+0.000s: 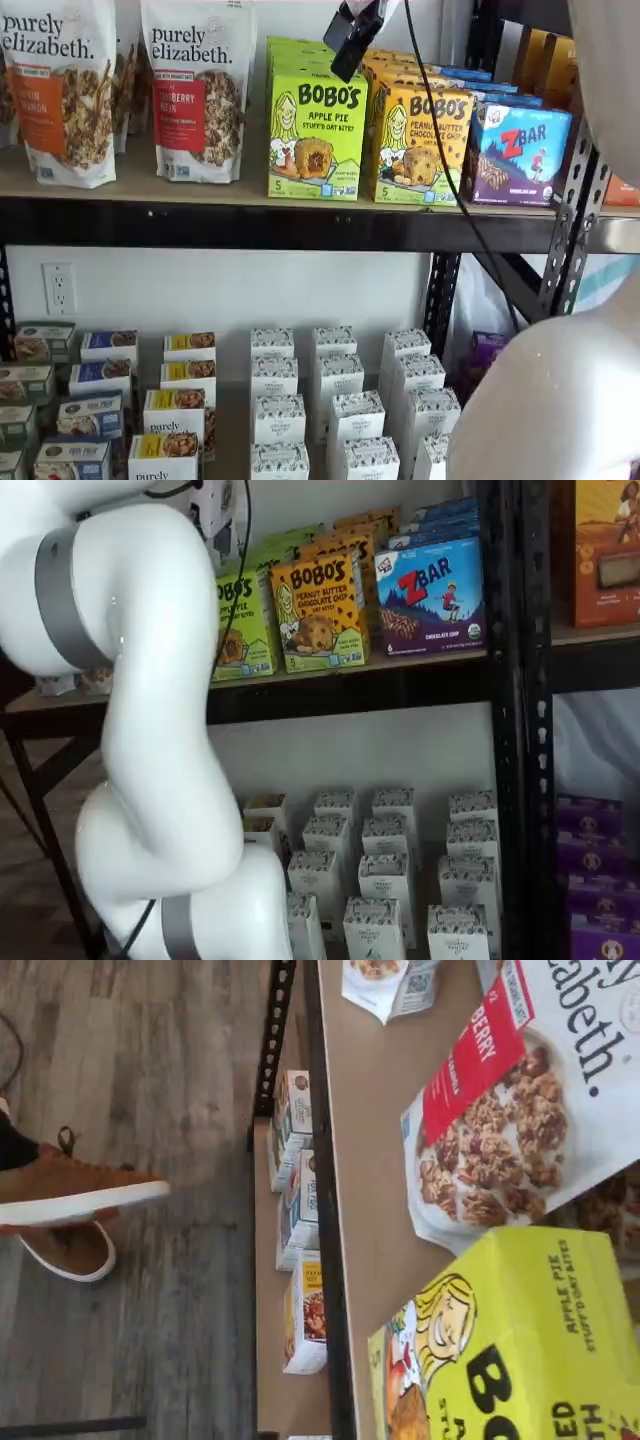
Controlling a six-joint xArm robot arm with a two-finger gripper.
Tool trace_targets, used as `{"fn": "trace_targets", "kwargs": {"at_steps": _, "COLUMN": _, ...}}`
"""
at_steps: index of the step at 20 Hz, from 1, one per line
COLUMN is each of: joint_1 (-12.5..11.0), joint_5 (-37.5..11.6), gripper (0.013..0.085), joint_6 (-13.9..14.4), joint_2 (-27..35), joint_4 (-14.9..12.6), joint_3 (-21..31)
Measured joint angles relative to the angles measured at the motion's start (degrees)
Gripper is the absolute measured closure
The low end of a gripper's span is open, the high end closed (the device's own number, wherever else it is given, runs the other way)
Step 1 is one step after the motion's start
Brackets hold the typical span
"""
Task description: Pick the green box on the top shelf, the fourth from the left
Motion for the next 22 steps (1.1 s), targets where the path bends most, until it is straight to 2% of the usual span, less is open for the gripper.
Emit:
{"fn": "trace_targets", "kwargs": {"at_steps": 11, "joint_1": -1.2, "joint_5": -1.5, "gripper": 0.013, "joint_6": -1.5, "joint_2": 3.6, "joint_4": -1.0, "joint_3": -3.0}}
{"fn": "trace_targets", "kwargs": {"at_steps": 22, "joint_1": -2.1, "joint_5": -0.1, "gripper": 0.013, "joint_6": -3.1, "joint_2": 7.4, "joint_4": -3.4, "joint_3": -6.0}}
